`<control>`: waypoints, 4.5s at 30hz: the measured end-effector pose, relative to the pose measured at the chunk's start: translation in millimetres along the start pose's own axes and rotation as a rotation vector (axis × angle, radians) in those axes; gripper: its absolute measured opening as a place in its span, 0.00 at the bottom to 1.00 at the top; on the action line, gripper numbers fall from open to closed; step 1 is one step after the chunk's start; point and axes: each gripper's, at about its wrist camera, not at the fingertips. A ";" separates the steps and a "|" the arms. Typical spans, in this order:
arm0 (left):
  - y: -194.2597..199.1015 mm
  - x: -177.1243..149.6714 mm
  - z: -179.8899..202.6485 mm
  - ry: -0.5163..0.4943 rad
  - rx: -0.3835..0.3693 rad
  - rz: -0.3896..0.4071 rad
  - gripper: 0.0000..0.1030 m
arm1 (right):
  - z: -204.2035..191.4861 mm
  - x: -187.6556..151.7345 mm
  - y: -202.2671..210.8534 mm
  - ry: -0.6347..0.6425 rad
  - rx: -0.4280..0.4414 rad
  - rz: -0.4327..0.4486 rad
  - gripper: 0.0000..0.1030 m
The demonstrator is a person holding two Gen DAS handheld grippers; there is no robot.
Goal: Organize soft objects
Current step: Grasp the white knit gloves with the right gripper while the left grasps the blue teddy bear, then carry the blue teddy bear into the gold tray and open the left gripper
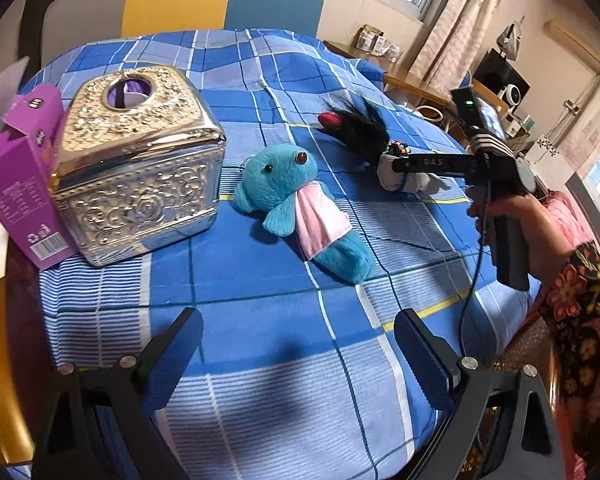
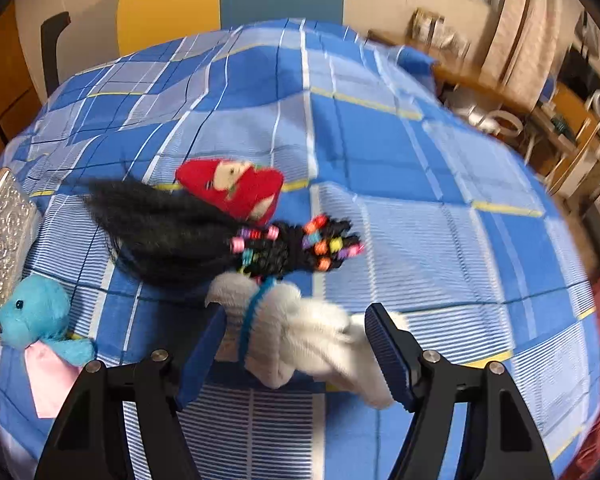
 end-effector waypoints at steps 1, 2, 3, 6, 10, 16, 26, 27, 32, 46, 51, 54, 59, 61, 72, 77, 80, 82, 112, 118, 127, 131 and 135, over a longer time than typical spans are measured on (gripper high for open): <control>-4.0 1.2 0.7 0.007 -0.001 -0.004 0.94 | 0.5 -0.6 -1.6 -0.002 0.007 0.006 0.71; -8.5 2.6 1.5 0.016 -0.003 -0.008 0.94 | 1.1 -0.2 -2.6 -0.007 0.010 0.008 0.71; -12.3 3.6 2.5 0.024 -0.002 -0.012 0.94 | 2.1 -1.2 -4.5 -0.017 0.018 0.002 0.71; -24.2 8.0 7.6 0.037 0.002 -0.019 0.94 | -1.6 -7.1 -12.0 -0.010 0.047 -0.061 0.67; -41.1 17.7 17.1 0.045 0.039 -0.016 0.96 | -6.0 -7.0 -5.9 0.004 0.066 -0.043 0.46; -69.8 34.3 28.6 0.071 0.095 -0.013 0.99 | 7.3 -14.2 9.4 -0.053 0.053 -0.039 0.43; -120.0 62.5 34.4 0.068 0.222 -0.026 0.99 | 15.7 -10.9 11.5 -0.104 0.069 -0.020 0.43; -125.2 64.7 33.9 0.055 0.236 -0.033 0.99 | 16.1 -10.1 10.6 -0.104 0.070 -0.018 0.43; -140.1 69.0 30.9 0.028 0.270 -0.015 0.97 | 20.3 -9.9 13.2 -0.136 0.081 -0.001 0.43; -140.9 59.7 37.0 -0.076 0.165 0.047 0.67 | 22.0 -9.5 12.5 -0.150 0.074 0.000 0.43; -148.6 63.6 38.6 -0.085 0.187 0.043 0.81 | 21.6 -9.3 11.7 -0.147 0.073 -0.004 0.43; -153.9 63.5 43.4 -0.117 0.225 0.025 0.82 | 21.4 -9.3 9.9 -0.147 0.074 -0.010 0.43; -148.0 61.5 41.0 -0.134 0.232 0.031 0.61 | 21.0 -8.9 7.6 -0.147 0.070 -0.019 0.43; -143.4 61.5 39.6 -0.138 0.233 0.034 0.58 | 21.0 -8.5 8.0 -0.146 0.066 -0.016 0.43; -102.0 58.1 44.6 -0.161 0.203 0.094 0.56 | 19.5 -9.3 6.3 -0.136 0.065 -0.024 0.43; -76.8 53.8 45.8 -0.171 0.188 0.126 0.56 | 18.1 -9.0 6.0 -0.126 0.058 -0.022 0.43; -58.2 50.1 44.1 -0.170 0.177 0.144 0.56 | 16.2 -9.3 4.8 -0.113 0.049 -0.029 0.43; -45.7 47.2 42.0 -0.170 0.172 0.153 0.56 | 14.7 -9.7 3.4 -0.101 0.038 -0.034 0.43; 128.6 11.0 -144.6 0.141 0.314 0.284 0.56 | 22.1 -3.5 29.2 -0.150 0.011 0.083 0.43; 117.5 -3.8 -210.3 0.293 0.386 0.192 0.56 | 23.0 -4.1 29.7 -0.160 0.003 0.085 0.43; 85.6 -21.4 -269.9 0.362 0.478 0.077 0.65 | 23.0 -3.3 30.9 -0.157 -0.020 0.094 0.43; 88.2 -21.8 -278.9 0.410 0.428 0.089 0.80 | 22.2 -4.7 30.9 -0.156 -0.033 0.088 0.43; 106.4 -22.6 -265.5 0.368 0.420 0.174 0.86 | 23.6 -4.0 31.2 -0.154 -0.043 0.093 0.43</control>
Point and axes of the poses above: each gripper's, at about its wrist camera, not at the fingertips, and y roughly against the way its jaws point, z to its right, x to its top, and after that the axes turned 8 degrees about z, right-handed
